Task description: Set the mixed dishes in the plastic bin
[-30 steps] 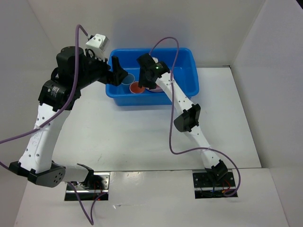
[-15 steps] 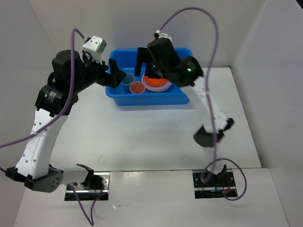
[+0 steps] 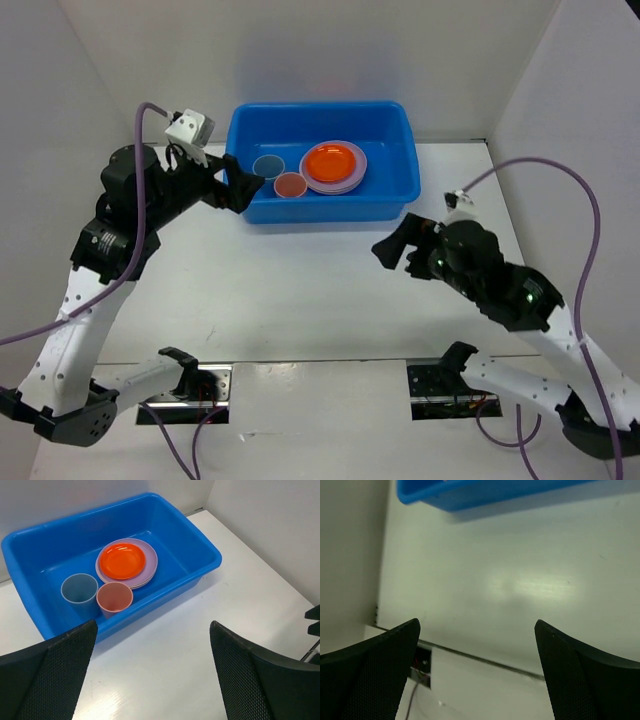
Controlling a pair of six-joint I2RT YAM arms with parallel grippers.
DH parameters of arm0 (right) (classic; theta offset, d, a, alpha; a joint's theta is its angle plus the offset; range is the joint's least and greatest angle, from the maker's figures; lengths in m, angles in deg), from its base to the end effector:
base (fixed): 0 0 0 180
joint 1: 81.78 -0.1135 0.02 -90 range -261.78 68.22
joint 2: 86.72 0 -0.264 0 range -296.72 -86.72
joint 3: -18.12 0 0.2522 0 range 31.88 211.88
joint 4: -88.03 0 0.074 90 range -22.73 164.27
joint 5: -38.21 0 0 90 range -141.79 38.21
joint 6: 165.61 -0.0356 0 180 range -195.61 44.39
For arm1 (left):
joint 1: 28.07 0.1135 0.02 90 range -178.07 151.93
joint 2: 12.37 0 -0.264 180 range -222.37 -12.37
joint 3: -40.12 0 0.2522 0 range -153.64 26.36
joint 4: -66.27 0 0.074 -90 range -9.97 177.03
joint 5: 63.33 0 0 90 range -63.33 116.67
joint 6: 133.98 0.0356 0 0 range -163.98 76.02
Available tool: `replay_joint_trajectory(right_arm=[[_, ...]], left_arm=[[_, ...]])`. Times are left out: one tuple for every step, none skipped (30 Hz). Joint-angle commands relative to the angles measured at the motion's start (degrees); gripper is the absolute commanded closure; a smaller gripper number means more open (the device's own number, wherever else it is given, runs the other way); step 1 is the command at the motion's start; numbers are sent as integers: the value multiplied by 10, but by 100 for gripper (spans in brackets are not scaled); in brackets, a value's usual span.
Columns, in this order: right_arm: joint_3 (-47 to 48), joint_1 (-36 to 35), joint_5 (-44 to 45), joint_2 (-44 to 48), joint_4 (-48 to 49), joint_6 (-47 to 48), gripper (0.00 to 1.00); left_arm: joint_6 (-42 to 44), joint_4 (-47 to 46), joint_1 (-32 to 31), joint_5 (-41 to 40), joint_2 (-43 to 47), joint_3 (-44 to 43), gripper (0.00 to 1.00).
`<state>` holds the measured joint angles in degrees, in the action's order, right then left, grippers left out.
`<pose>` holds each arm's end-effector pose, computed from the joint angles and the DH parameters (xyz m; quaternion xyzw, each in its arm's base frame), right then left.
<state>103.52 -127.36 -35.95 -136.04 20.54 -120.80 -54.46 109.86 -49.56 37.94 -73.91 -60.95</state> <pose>0.1078 0.0961 0.4058 0.0645 0.8640 0.2606 0.4259 0.1811 -0.0788 0.4984 0.1365 0.7184 -0.2559 0.6323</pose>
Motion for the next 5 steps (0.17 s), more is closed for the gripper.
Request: replay_joint_trajectory(right_arm=[[-89, 24, -27, 100, 199, -12, 0], [-111, 30, -27, 118, 210, -7, 0], [-125, 37, -20, 120, 210, -1, 0], [-125, 57, -19, 107, 189, 19, 0], [-125, 67, -36, 93, 188, 30, 0]], left_arm=[[-11, -53, 3, -2, 28, 16, 1], [-11, -48, 3, -2, 28, 16, 1], [-11, -48, 3, -10, 34, 24, 1], [-11, -48, 3, -18, 40, 24, 1], [-11, -40, 3, -23, 40, 31, 1]])
